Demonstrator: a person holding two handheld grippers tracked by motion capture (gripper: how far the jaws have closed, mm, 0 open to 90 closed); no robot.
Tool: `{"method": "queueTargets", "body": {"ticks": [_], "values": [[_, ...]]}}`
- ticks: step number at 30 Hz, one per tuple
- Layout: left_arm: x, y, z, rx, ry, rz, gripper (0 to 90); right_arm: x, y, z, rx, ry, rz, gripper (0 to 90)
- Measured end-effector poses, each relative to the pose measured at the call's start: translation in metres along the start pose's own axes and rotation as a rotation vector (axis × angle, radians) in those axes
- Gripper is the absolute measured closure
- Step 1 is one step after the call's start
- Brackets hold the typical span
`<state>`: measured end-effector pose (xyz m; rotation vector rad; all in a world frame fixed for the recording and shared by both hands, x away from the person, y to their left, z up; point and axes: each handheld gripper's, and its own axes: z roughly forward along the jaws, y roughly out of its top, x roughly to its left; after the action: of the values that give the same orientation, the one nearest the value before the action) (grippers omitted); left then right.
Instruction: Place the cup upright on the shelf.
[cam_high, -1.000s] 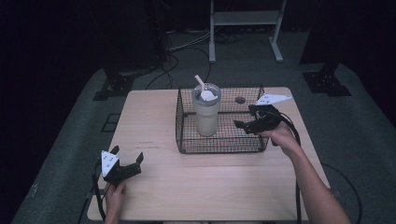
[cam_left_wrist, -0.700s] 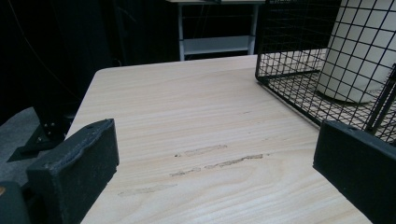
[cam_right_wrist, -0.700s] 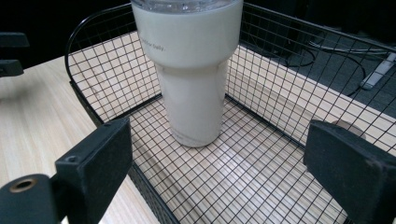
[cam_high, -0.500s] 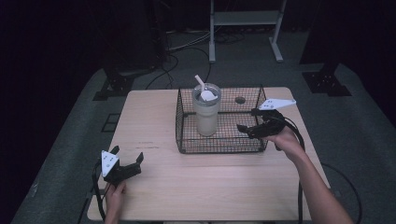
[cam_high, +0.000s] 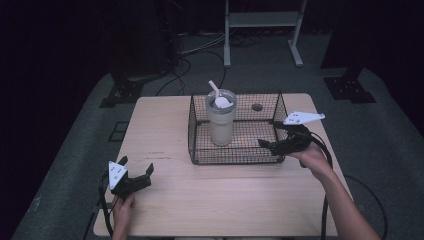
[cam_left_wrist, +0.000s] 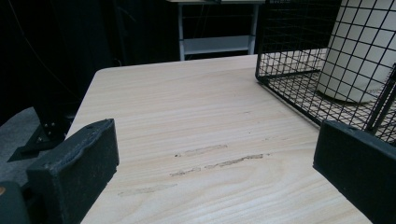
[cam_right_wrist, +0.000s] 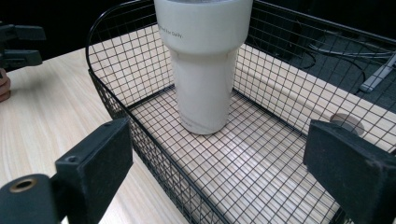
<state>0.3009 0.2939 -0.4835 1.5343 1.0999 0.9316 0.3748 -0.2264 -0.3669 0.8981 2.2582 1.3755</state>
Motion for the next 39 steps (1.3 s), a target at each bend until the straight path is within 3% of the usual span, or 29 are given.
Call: {"method": "queueTargets", "body": {"ticks": [17,39], "values": [[0.0,0.0,0.0,0.001,0.0,0.0,0.0,0.005,-0.028,-0.018,-0.01,-0.005,0.032,7.6],[0.0,0.0,0.0,0.005,0.001,0.002,0.0,0.022,-0.059,-0.032,-0.007,0.001,0.013,7.6]]}}
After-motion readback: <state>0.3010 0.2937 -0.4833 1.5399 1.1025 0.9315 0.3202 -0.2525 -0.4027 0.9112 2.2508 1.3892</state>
